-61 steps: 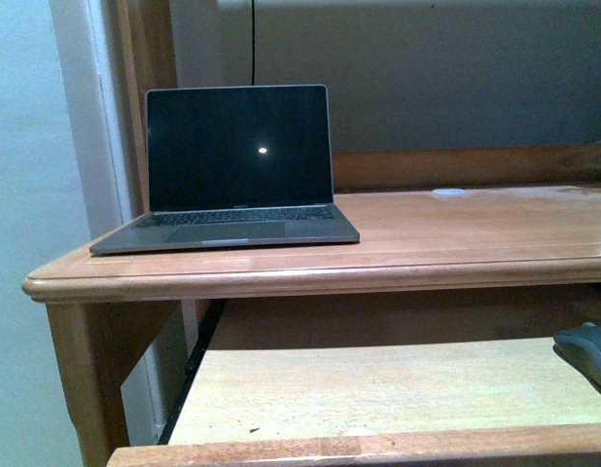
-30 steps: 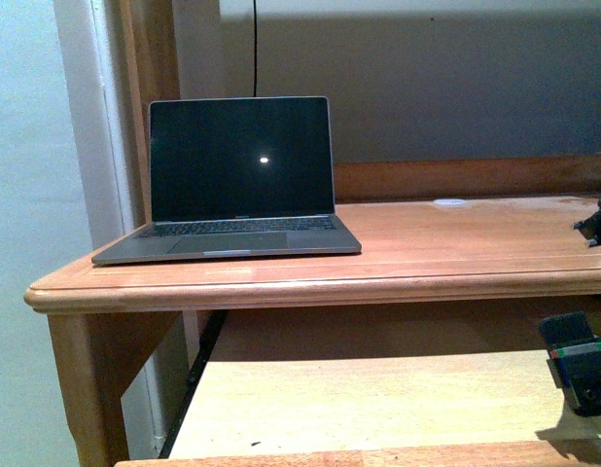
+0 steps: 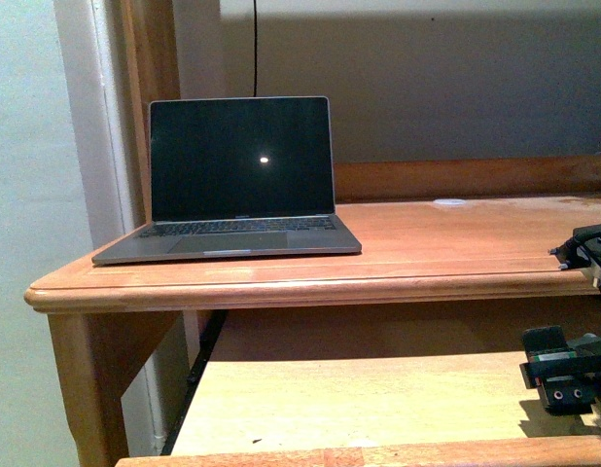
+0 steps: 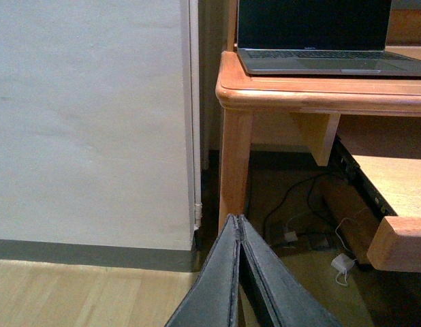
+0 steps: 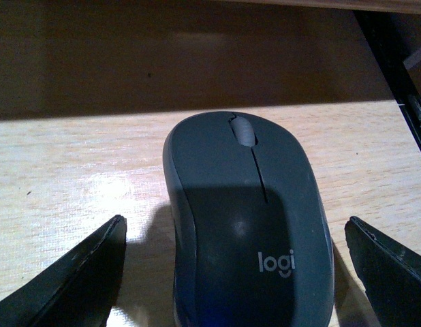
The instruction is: Place mouse
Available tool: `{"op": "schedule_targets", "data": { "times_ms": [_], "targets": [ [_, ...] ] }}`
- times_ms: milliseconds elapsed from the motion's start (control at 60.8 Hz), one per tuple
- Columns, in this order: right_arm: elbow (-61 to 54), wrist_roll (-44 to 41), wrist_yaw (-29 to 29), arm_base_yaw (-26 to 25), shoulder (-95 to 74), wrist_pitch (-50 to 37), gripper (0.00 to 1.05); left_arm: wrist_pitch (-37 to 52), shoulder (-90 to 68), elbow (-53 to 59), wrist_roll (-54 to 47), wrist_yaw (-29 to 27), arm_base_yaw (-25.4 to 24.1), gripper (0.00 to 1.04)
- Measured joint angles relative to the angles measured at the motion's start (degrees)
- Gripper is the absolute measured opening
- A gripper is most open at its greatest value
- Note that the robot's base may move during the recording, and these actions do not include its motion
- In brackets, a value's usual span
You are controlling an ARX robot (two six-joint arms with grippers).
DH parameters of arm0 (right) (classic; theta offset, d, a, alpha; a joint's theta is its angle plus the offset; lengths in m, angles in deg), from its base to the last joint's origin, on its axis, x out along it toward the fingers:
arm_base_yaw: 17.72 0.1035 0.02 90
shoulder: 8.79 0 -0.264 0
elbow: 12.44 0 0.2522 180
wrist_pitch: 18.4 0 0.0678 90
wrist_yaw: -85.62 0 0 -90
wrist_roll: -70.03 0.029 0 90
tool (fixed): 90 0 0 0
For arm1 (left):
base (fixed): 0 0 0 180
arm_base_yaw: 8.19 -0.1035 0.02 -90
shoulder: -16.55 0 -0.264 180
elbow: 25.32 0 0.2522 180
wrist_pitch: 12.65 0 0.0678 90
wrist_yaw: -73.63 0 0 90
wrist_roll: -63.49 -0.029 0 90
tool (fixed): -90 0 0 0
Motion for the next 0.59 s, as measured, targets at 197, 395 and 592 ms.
{"op": "schedule_targets", "data": {
  "times_ms": [197, 395, 592],
  "targets": [
    [-1.86, 0.44, 1.33, -1.57, 0.81, -2.91, 0.56, -3.52, 3.56, 0.0, 0.0, 0.0, 0.0, 0.03],
    [-4.9, -1.7, 2.03, -2.64, 7.78, -0.98, 0.55, -9.99, 8.59, -0.04, 0.0, 0.02, 0.0, 0.03],
    [2.47, -3.1, 1.03, -1.51, 13.4, 7.72, 0.55, -15.02, 14.67, -0.04, 0.02, 0.0, 0.0, 0.03]
  ]
}}
